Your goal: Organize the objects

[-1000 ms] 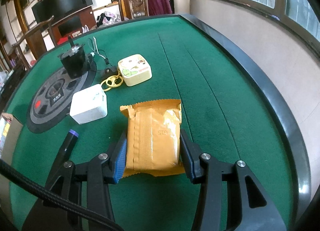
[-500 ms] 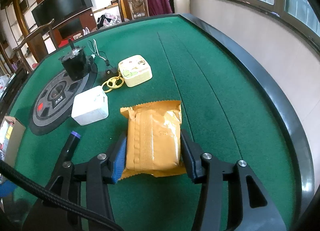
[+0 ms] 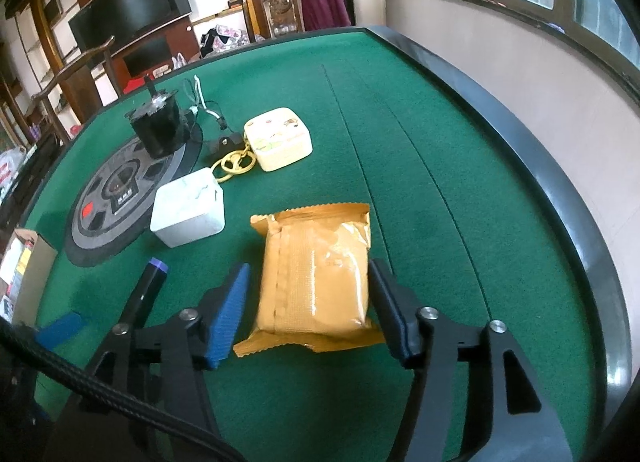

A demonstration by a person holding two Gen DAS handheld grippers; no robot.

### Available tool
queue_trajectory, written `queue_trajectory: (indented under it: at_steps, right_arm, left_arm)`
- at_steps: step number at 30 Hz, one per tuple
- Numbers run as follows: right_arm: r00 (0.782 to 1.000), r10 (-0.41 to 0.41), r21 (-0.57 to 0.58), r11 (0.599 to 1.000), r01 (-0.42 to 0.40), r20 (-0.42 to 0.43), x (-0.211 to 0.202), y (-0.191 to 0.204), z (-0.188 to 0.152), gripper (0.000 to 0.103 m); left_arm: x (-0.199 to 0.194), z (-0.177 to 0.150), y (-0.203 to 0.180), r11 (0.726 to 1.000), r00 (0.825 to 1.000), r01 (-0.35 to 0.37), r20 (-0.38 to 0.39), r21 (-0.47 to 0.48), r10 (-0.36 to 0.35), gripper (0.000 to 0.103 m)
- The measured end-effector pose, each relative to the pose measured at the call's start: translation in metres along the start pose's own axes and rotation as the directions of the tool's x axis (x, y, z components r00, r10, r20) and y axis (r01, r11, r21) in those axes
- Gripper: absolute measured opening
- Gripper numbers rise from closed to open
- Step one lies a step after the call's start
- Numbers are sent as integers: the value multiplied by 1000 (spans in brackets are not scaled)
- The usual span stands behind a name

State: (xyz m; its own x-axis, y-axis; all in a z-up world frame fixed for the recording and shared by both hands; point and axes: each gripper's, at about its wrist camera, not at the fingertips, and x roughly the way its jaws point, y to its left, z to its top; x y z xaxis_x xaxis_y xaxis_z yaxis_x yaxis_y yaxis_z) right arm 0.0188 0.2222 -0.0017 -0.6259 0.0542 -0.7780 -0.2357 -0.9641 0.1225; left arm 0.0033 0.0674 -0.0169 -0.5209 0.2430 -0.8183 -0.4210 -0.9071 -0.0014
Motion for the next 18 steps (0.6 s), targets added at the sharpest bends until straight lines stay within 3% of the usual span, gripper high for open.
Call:
queue_trajectory:
  at_steps: [4, 5, 6, 7, 8, 10, 12, 18]
  right_arm:
    - [1000, -11, -9, 1000, 11, -3, 1, 1, 0, 65]
    - [1000, -10, -9, 1000, 10, -3, 1, 1, 0, 65]
    - [1000, -10, -9, 1000, 10, -4, 1, 1, 0, 65]
    - [1000, -12, -10, 1000, 12, -4, 1, 1, 0, 65]
    - [1000, -18, -14, 1000, 18, -5, 1, 2, 0, 65]
    - [999, -42, -28, 999, 42, -7, 2, 5, -1, 62]
    - [999, -54, -26, 998, 54, 0, 1, 4, -2, 50]
    - [1000, -17, 3, 1000, 17, 9, -2, -2, -2, 47]
  left_arm:
    - [0, -1, -1, 1000, 1000, -7, 4, -5, 7, 98]
    - [-4, -2, -3, 1000, 1000, -3, 16, 2, 3, 83]
    - [-8, -4, -6, 1000, 999, 8, 36, 21, -9, 53]
    - [-12, -5, -8, 999, 999, 20, 47, 45, -22, 38]
    - [-15, -6, -11, 997, 998, 33, 42, 67, -36, 12]
    - [-16, -8, -11, 997, 999, 40, 33, 66, -42, 11]
    - [-18, -11, -6, 997, 998, 53, 35, 50, -55, 11]
    - [-37, -26, 15, 993, 993, 112, 41, -38, -110, 12]
